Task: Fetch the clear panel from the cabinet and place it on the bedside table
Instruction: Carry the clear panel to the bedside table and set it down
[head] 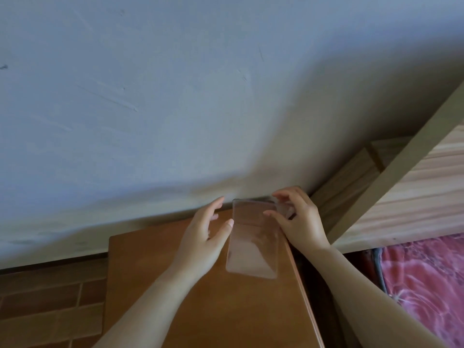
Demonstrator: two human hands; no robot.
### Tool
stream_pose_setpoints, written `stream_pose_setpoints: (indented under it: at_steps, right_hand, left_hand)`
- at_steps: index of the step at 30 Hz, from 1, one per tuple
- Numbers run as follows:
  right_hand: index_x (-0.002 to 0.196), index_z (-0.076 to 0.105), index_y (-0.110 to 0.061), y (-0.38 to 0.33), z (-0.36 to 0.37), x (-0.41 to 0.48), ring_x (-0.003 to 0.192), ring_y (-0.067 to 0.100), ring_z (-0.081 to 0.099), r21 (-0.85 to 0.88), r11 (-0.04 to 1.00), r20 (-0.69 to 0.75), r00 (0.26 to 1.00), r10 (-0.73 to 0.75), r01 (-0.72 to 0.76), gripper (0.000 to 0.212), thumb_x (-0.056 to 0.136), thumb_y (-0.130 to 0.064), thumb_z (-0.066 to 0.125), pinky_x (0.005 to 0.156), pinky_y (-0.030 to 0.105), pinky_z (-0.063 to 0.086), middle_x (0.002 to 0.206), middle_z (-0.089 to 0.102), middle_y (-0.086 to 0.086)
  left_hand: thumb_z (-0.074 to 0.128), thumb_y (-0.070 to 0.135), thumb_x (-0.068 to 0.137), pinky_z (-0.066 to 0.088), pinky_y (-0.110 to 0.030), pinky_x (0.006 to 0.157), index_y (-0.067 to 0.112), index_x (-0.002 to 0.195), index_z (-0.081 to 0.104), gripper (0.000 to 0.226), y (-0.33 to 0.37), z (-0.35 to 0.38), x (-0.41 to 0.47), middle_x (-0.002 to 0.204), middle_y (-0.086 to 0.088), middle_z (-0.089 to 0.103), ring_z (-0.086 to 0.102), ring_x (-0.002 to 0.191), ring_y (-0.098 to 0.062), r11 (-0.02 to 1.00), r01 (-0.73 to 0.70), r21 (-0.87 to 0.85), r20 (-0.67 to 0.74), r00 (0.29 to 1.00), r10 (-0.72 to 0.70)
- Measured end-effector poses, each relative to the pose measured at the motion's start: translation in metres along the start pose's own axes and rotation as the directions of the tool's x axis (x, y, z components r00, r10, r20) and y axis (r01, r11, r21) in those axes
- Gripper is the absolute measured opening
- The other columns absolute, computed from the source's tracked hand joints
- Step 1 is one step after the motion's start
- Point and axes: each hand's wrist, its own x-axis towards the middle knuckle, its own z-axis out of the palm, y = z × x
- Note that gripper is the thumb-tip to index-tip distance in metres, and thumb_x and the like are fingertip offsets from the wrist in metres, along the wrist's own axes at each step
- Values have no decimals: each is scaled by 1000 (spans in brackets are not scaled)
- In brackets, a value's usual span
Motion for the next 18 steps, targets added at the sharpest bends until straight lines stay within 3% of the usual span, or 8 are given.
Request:
stream_pose_setpoints:
  at_steps: [6, 11, 18]
  right_hand:
    - [97, 59, -26, -4, -14, -18, 91, -2, 55, 61, 992, -49, 992, 115, -112, 32, 71, -23, 77, 75, 11, 47, 95, 54, -21]
    - [92, 67, -15, -1, -25, -33, 86, 1, 60, 31, 990, -106, 985, 137, -134, 20, 74, -14, 74, 73, 9, 48, 90, 59, -14]
    - [85, 71, -16, -3, -30, -31, 81, -1, 60, -38, 992, -129, 985, 111, -116, 9, 77, -13, 71, 68, 10, 47, 84, 64, -11]
  left_hand:
    - [51, 36, 89, 34, -21, 96, 43, 134, 33, 50, 7, 6, 5, 138, 24, 38, 39, 120, 7, 1000, -11, -18, 51, 999, 12]
    - [51, 35, 90, 32, -16, 91, 41, 138, 30, 53, 10, 9, 13, 140, 26, 34, 37, 116, 11, 1000, -25, 0, 69, 997, 25]
    - [51, 36, 89, 35, -20, 95, 44, 137, 28, 54, 17, 16, 17, 137, 28, 36, 39, 118, 9, 1000, -28, -2, 98, 995, 28]
